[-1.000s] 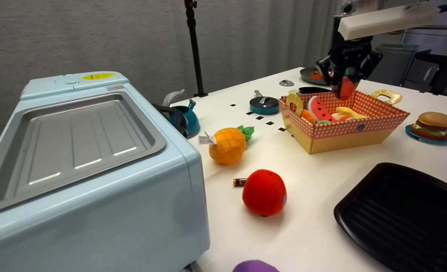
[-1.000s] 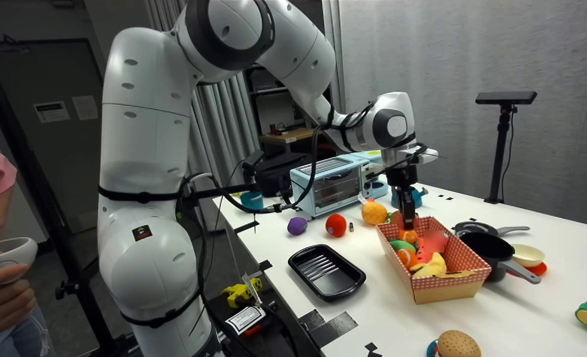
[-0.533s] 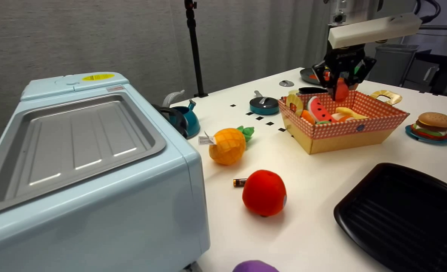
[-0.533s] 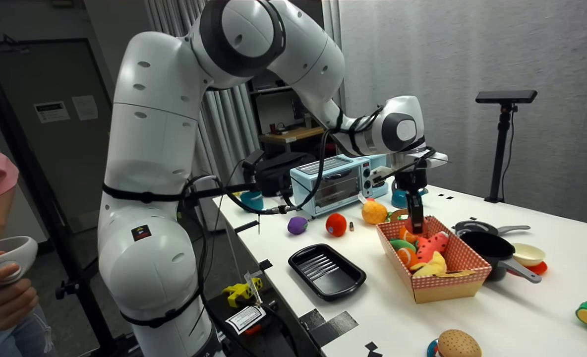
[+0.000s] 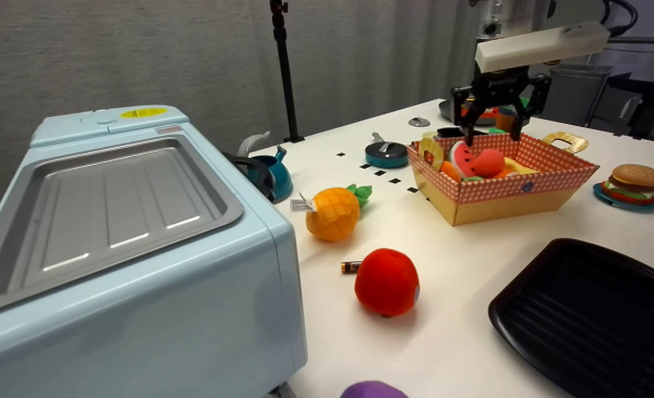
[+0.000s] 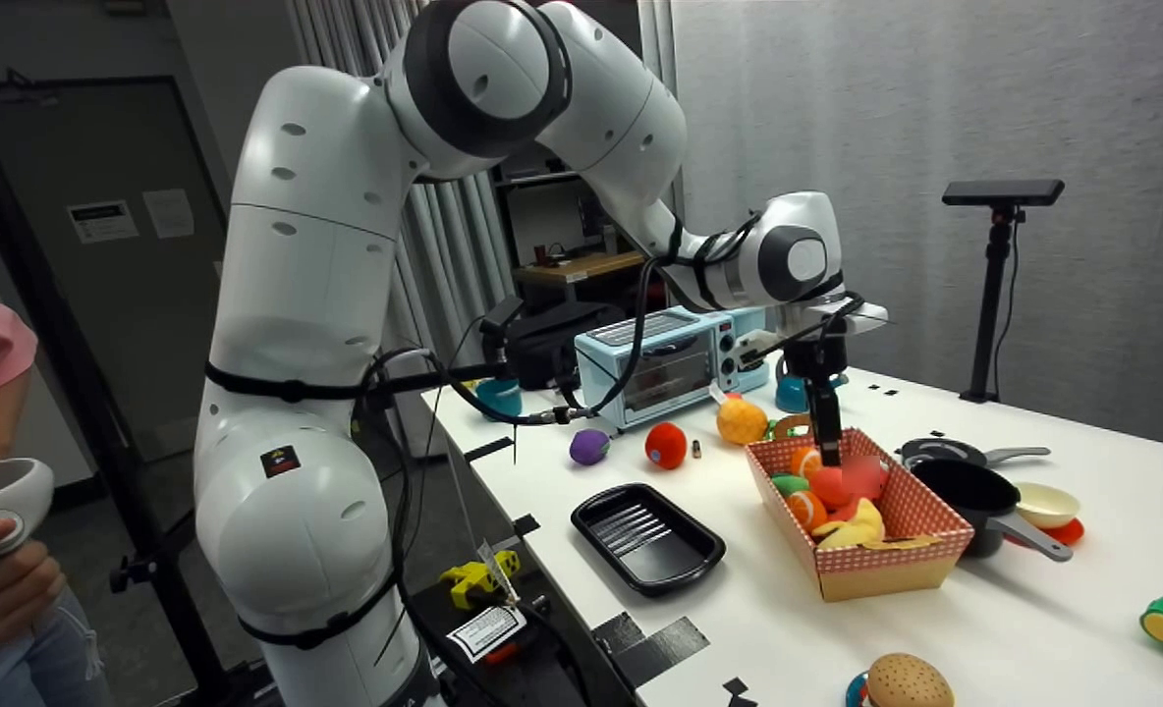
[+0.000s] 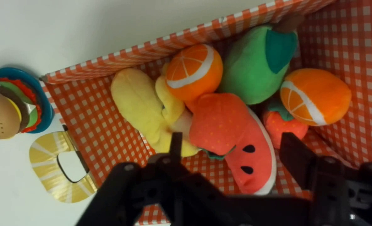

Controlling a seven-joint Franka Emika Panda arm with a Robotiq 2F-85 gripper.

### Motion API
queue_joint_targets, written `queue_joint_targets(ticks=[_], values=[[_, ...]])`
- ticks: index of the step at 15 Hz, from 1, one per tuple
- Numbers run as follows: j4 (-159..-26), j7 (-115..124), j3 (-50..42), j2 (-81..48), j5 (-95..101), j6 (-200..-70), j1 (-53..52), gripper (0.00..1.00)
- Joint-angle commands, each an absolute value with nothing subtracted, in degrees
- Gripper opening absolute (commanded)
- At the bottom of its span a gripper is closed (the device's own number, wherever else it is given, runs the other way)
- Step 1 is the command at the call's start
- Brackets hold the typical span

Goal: Put the orange and apple plush toys inside the basket

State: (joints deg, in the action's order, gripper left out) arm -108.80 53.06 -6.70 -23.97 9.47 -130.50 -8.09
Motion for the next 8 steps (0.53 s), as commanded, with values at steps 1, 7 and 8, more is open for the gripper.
queue_joint_targets(ticks=[1, 7, 8], values=[[-107.53, 53.15, -5.92, -24.03, 7.92, -129.40, -7.47, 1.00], [-109.32, 52.68, -5.28, -21.55, 7.84, -130.35, -7.82, 1.00], [-110.04, 52.37, -4.85, -20.54, 7.72, -130.91, -7.95, 1.00]])
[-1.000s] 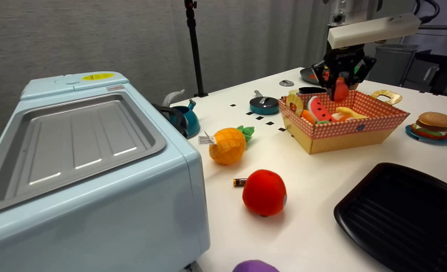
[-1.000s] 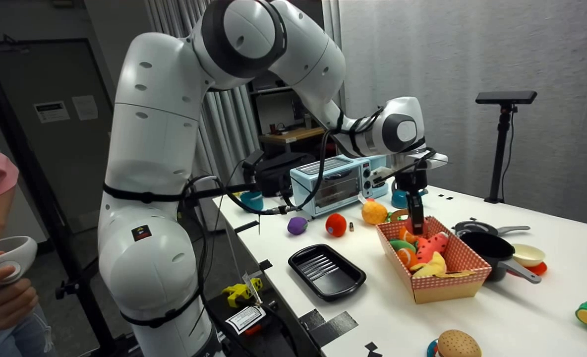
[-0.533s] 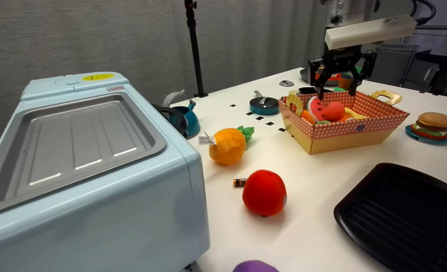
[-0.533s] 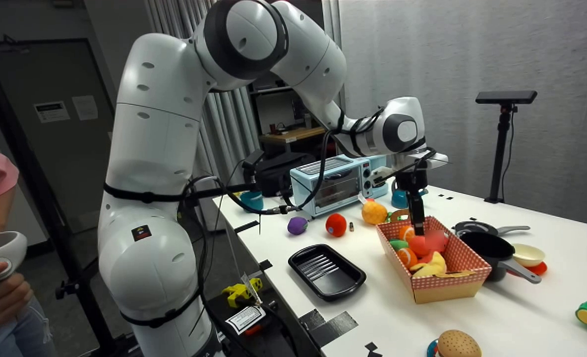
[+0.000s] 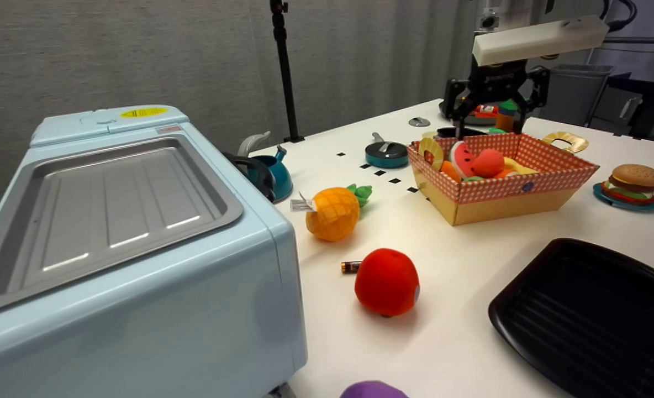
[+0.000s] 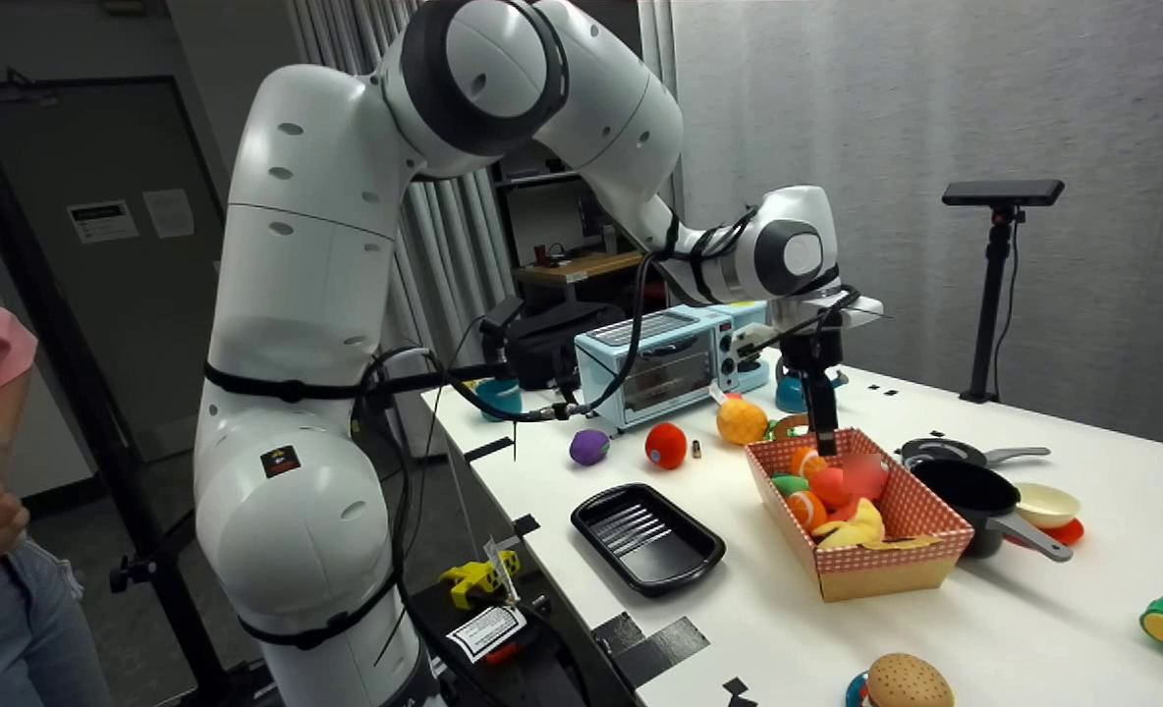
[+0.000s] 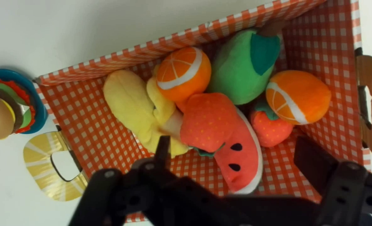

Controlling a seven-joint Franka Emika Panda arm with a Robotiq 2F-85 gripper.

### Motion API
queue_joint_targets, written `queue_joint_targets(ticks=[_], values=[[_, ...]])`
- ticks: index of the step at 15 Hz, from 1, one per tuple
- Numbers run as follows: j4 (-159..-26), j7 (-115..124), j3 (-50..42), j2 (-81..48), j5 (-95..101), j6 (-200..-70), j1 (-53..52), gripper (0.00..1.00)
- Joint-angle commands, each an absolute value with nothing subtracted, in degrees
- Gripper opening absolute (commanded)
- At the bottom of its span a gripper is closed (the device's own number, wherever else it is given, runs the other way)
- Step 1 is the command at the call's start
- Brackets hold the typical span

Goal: Put the orange and apple plush toys inside the basket

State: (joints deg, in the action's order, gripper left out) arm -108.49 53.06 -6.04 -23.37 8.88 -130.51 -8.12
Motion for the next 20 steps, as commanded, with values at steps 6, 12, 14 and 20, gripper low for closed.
queue_joint_targets(ticks=[6, 12, 14, 20], values=[[-112.16, 52.06, -1.87, -13.19, 9.58, -130.58, -9.92, 1.00], [-113.77, 50.17, 3.61, -6.68, 9.95, -130.13, -12.00, 1.00], [-113.82, 48.55, 5.59, -5.61, 9.36, -130.02, -12.52, 1.00], [-113.70, 46.22, 10.25, -10.67, 11.11, -133.38, -15.40, 1.00]])
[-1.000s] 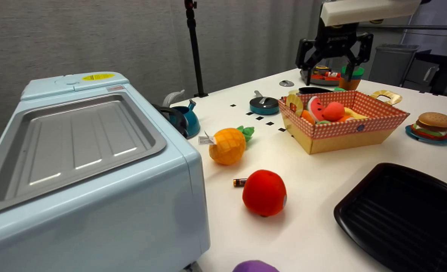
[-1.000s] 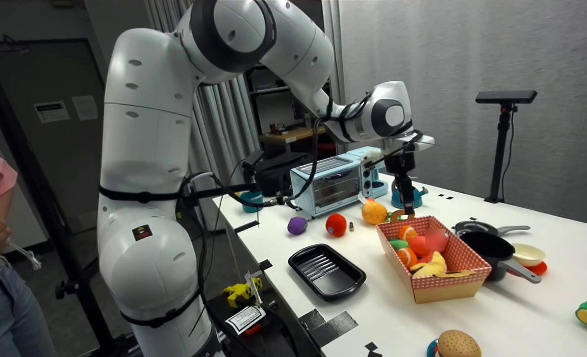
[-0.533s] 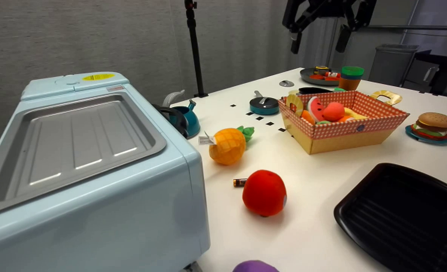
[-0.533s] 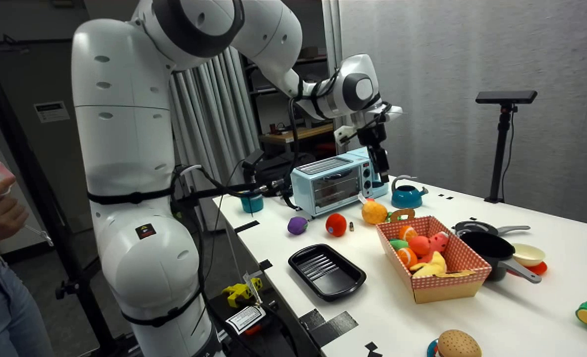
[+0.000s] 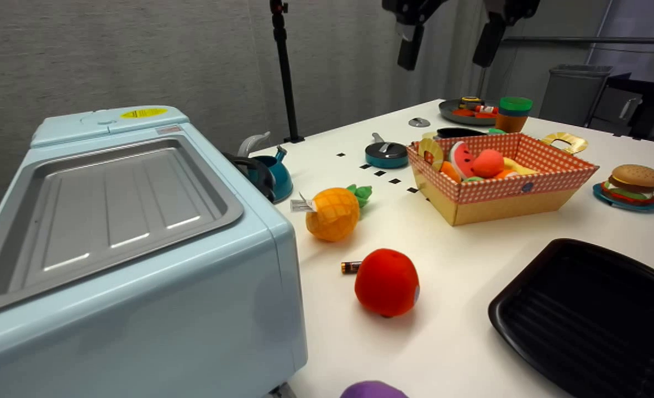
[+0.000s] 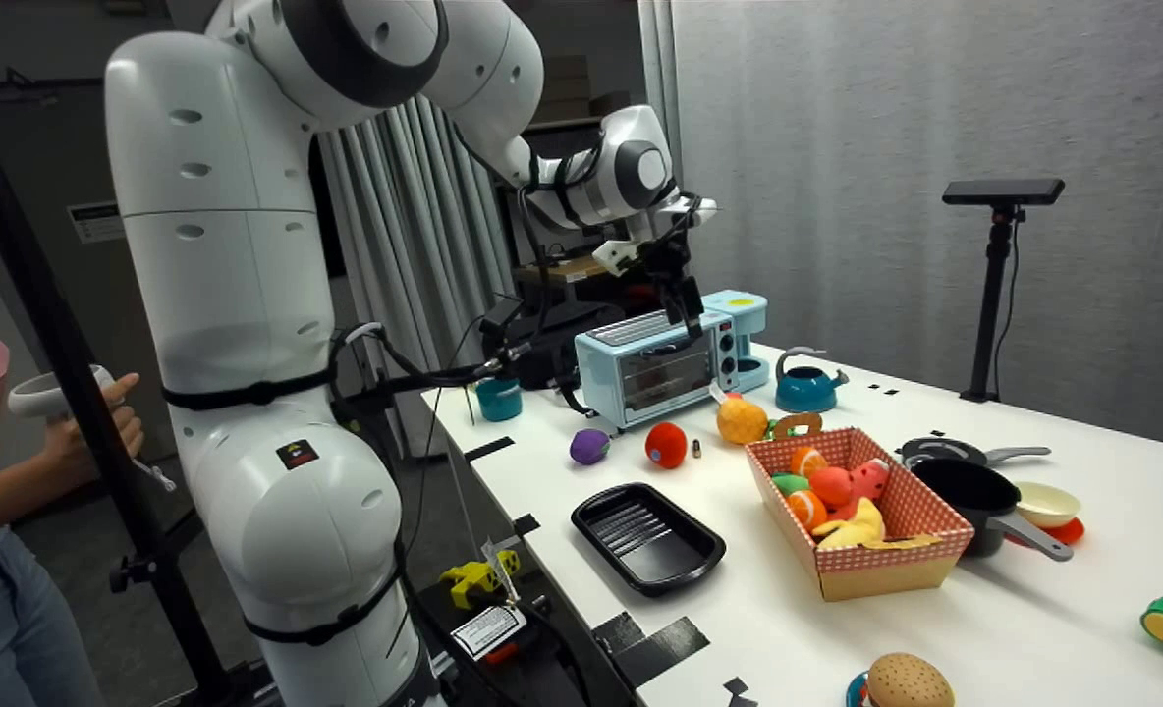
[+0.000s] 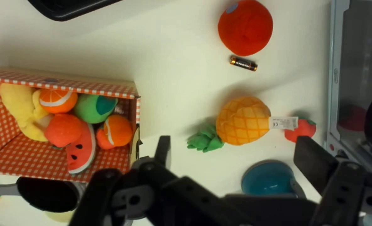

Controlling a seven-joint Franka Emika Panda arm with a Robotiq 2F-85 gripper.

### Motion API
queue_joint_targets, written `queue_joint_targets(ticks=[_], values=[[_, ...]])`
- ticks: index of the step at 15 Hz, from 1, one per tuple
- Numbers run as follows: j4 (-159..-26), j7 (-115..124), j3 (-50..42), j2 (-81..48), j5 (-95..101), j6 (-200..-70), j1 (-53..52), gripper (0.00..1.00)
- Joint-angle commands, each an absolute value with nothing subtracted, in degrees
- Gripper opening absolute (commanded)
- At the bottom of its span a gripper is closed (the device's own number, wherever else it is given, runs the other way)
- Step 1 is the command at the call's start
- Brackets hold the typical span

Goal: Put the orange and apple plush toys inside the basket

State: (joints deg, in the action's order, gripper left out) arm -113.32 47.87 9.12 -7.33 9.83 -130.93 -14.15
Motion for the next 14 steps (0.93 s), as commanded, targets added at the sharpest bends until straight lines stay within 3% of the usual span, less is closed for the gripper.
queue_joint_targets(ticks=[1, 14], values=[[-113.52, 45.86, 10.57, -12.12, 11.26, -133.65, -15.91, 1.00], [-105.36, 40.87, 8.65, -26.50, 10.72, -133.08, -21.16, 1.00]])
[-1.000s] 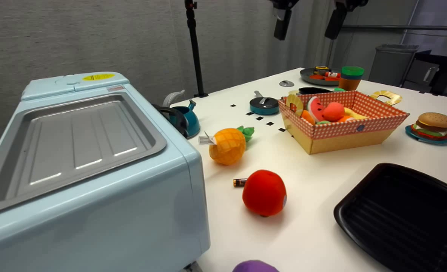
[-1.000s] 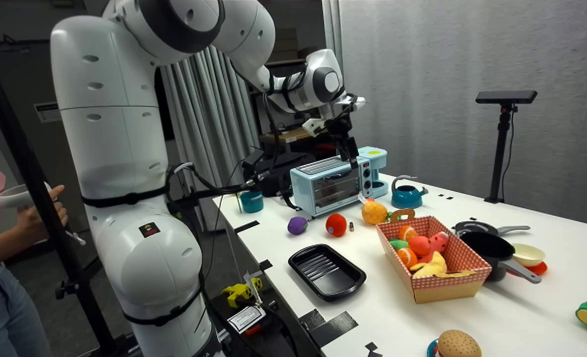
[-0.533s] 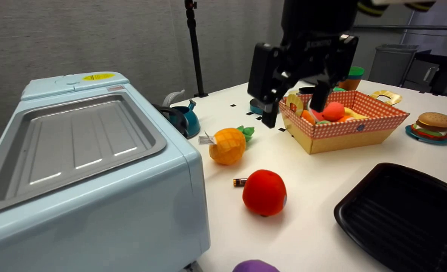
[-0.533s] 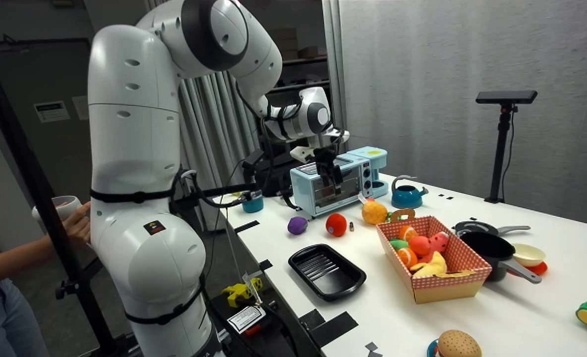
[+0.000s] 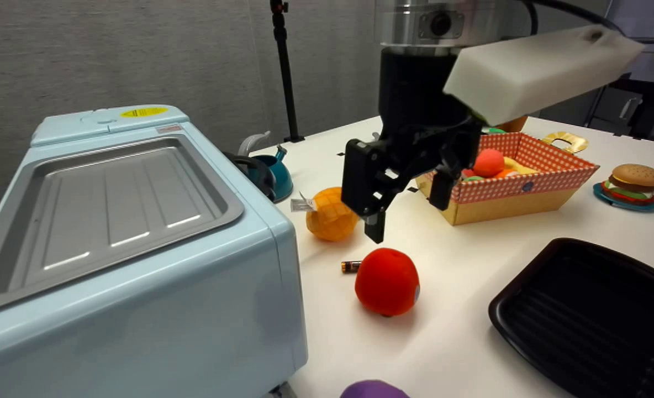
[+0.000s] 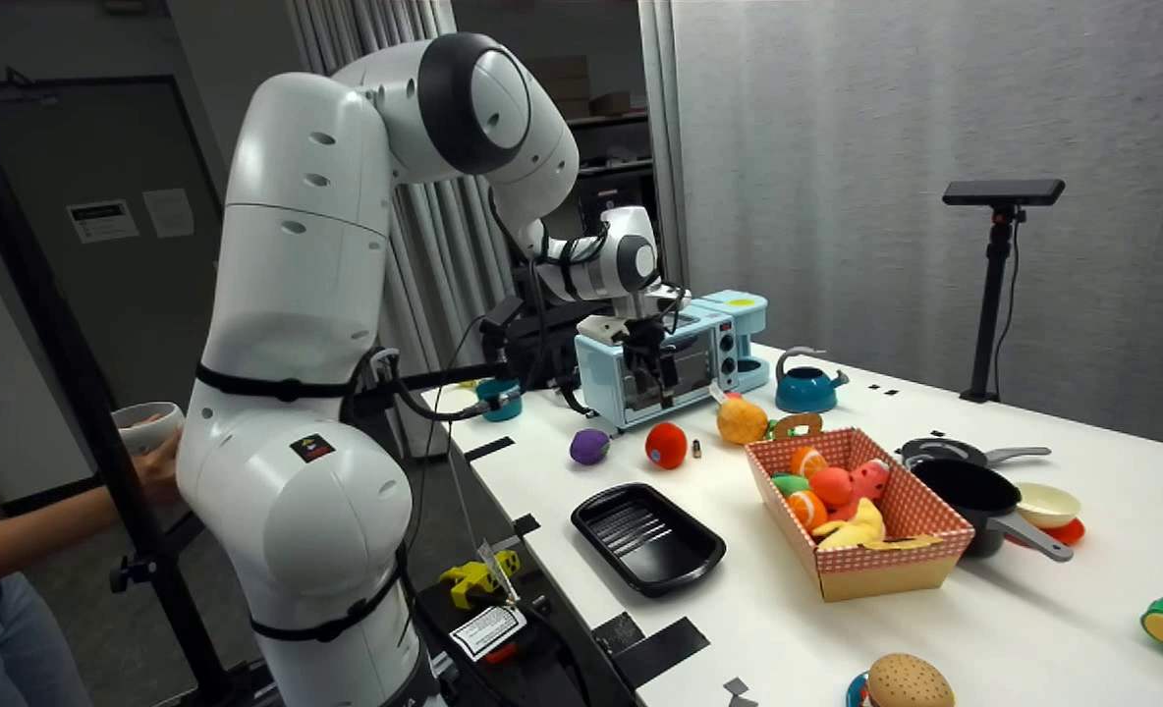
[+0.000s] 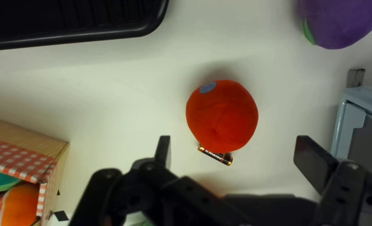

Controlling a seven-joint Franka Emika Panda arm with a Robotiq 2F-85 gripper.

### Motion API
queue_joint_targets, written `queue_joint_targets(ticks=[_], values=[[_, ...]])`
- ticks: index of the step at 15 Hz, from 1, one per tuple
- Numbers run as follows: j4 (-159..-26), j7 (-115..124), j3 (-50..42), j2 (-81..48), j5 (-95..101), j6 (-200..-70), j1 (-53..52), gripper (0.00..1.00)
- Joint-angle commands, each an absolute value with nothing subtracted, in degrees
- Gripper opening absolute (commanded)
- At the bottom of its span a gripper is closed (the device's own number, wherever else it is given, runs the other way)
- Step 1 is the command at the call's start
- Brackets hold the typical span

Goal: Put the orange and apple plush toys inside the basket

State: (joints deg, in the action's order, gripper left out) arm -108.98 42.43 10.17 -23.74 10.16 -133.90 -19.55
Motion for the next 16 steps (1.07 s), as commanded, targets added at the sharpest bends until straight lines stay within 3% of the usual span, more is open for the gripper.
queue_joint_targets(ticks=[1, 16], values=[[-104.69, 40.81, 8.42, -27.03, 10.72, -132.89, -21.49, 1.00], [-101.80, 39.43, 6.55, -33.95, 9.78, -133.55, -23.18, 1.00]])
